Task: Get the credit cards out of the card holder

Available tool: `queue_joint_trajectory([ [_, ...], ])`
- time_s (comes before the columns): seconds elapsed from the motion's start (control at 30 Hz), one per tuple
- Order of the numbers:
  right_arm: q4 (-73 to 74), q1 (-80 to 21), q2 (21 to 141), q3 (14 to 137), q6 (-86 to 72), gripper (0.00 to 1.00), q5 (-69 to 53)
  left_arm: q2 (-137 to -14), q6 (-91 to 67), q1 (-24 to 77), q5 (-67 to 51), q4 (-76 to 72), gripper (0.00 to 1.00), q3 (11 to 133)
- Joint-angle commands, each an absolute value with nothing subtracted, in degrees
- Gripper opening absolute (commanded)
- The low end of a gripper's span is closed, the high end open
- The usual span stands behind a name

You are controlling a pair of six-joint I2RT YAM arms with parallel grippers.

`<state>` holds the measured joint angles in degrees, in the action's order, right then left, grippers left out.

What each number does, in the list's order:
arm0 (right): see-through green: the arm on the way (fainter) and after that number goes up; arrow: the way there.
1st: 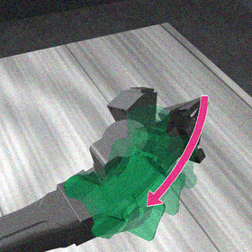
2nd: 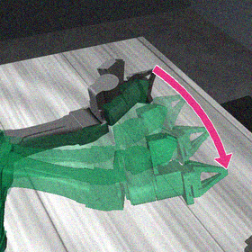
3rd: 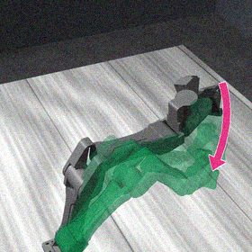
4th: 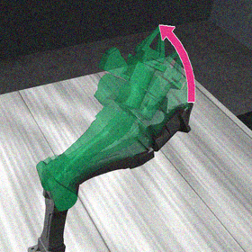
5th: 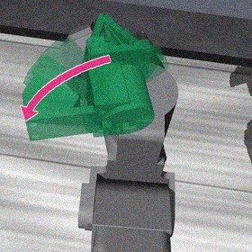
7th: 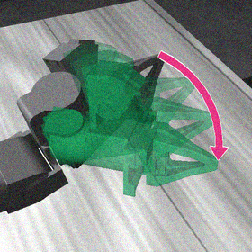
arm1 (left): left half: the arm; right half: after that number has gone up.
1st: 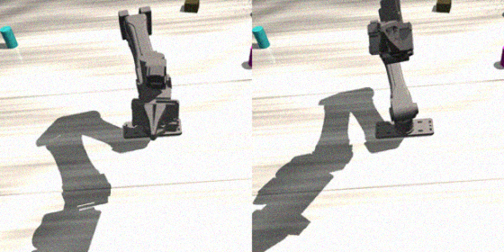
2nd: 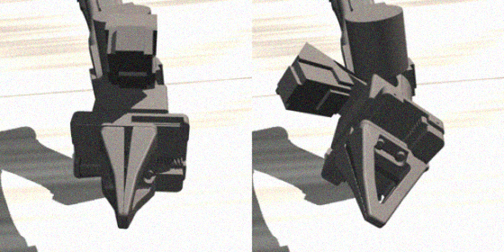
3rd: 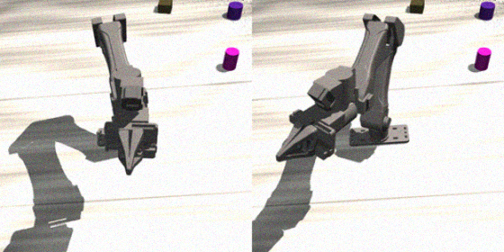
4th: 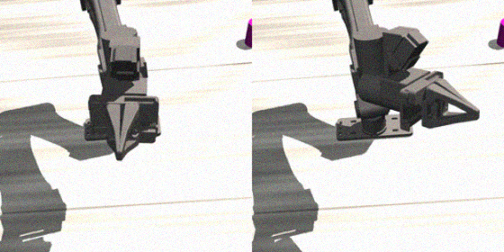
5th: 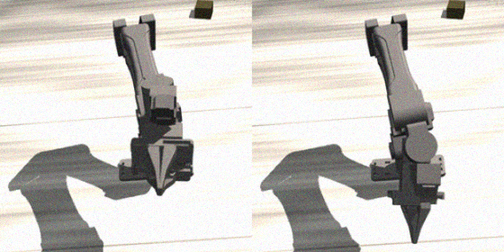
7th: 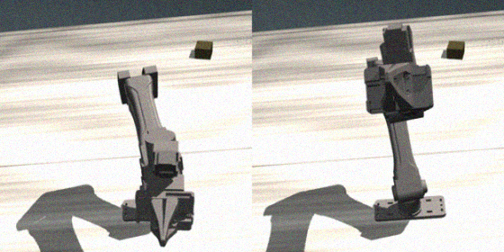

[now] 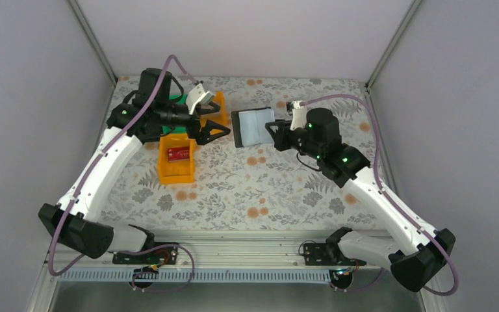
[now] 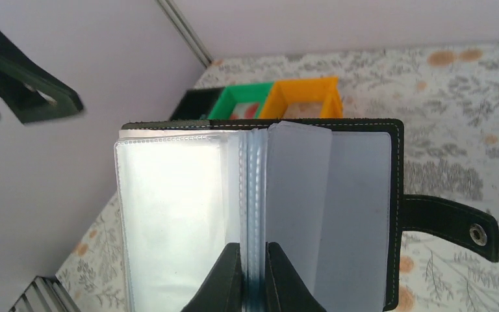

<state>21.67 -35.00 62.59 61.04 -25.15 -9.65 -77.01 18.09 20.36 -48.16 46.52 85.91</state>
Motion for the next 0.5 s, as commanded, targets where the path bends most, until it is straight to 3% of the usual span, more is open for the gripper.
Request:
queue_joint_trajectory([
  [0.0, 19.1, -35.9, 61.8, 65.1, -23.7, 0.04, -8.9, -79.2, 6.1, 24.3, -48.4, 41.1, 1.00, 84.8],
  [0.37, 16.4, -36.6, 63.1, 67.2, -21.0, 0.04, -16.5, -80.8, 1.5, 25.7, -51.1, 32.9, 1.00, 80.3],
  [0.43, 16.1, -36.6, 62.8, 67.2, -19.8, 0.04, -19.1, -80.3, 1.9, 25.8, -51.8, 31.3, 0.91, 79.2],
  [0.47, 15.7, -36.6, 62.7, 67.0, -19.4, 0.04, -20.6, -80.0, 2.7, 25.8, -52.8, 30.4, 0.78, 78.7],
])
